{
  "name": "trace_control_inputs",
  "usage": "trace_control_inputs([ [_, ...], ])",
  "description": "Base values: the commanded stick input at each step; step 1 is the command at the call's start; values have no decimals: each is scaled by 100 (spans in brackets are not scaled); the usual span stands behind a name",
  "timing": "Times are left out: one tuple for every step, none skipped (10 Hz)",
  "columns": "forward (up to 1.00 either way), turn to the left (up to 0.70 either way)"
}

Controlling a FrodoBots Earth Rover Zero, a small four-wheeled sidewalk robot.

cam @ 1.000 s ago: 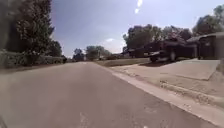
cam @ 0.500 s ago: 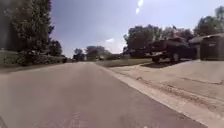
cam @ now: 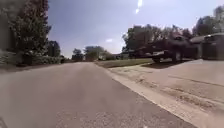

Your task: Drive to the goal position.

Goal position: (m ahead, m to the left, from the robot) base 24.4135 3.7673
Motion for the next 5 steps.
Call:
trace_control_inputs([
  [70, 35],
  [70, 22],
  [70, 0],
  [70, 0],
  [70, 0],
])
